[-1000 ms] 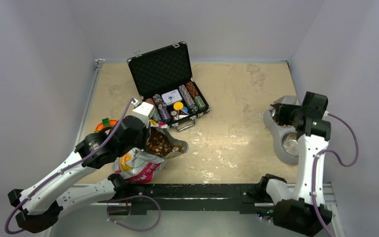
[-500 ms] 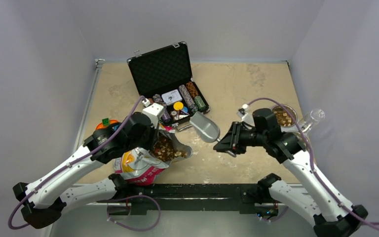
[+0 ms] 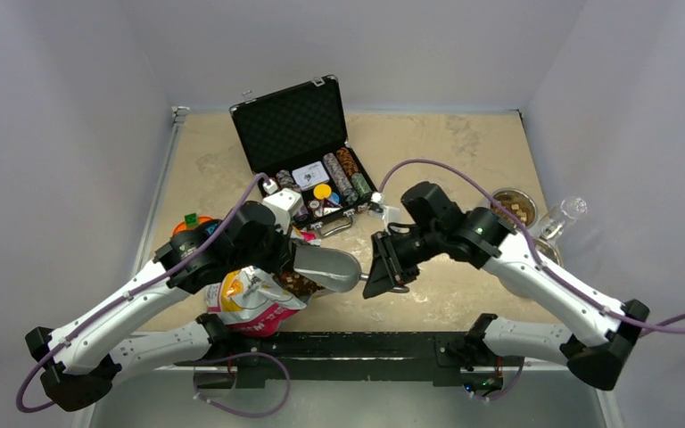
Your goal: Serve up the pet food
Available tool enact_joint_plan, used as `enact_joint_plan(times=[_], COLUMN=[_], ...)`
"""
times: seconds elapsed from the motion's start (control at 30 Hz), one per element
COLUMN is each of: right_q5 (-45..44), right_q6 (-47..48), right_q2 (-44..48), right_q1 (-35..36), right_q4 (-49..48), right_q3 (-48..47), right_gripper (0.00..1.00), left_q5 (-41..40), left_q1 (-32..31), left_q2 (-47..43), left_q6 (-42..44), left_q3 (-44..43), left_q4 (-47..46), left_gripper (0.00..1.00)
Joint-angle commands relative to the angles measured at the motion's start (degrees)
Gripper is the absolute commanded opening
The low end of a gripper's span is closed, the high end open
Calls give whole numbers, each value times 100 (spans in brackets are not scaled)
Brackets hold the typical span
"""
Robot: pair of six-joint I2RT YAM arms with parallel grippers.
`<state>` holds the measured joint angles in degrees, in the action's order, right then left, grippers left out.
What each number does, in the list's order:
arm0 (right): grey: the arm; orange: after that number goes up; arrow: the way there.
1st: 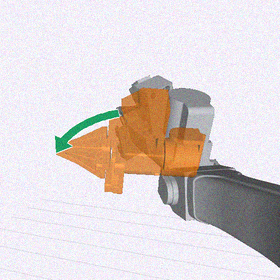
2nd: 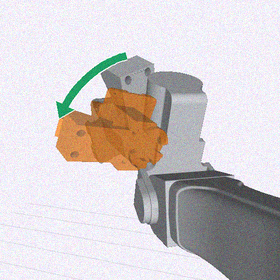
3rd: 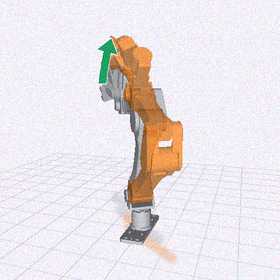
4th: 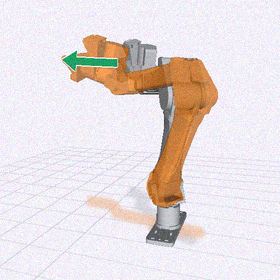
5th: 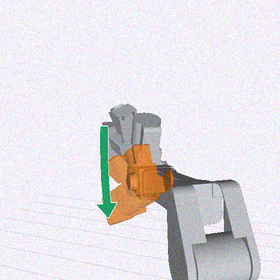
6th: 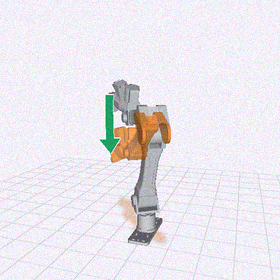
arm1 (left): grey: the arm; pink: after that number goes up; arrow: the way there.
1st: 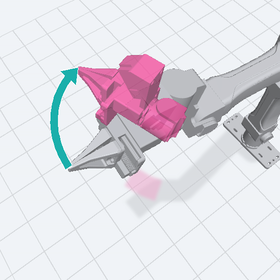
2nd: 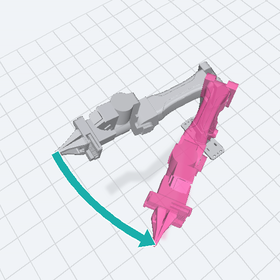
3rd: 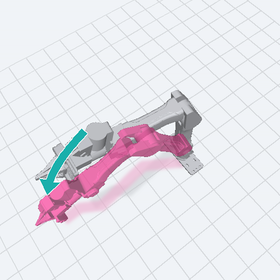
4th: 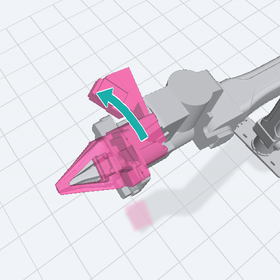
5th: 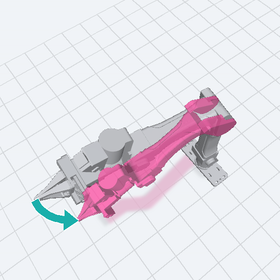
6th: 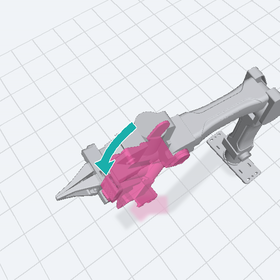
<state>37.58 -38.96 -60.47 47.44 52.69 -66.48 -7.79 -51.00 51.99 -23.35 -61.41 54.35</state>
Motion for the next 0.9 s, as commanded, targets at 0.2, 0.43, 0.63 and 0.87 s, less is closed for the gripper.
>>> enact_joint_plan(times=[0.2,0.43,0.63,0.87], right_q5=[-1037,-2328,-3041,-1778], right_q6=[567,628,919,909], right_q2=[-2020,-3033,-2815,-5284], right_q1=[107,403,406,968], right_q4=[685,2113,2631,2041], right_q3=[-972,-1772,-1329,-4119], right_gripper=[0,0,0,0], left_q5=[744,1634,2059,2372], left_q1=[-16,-16,-18,-37], left_q2=[-236,35,98,118], left_q6=[-24,94,173,216], left_q3=[-115,-172,26,167], left_q4=[-262,-784,-1133,-1365], left_gripper=[0,0,0,0])
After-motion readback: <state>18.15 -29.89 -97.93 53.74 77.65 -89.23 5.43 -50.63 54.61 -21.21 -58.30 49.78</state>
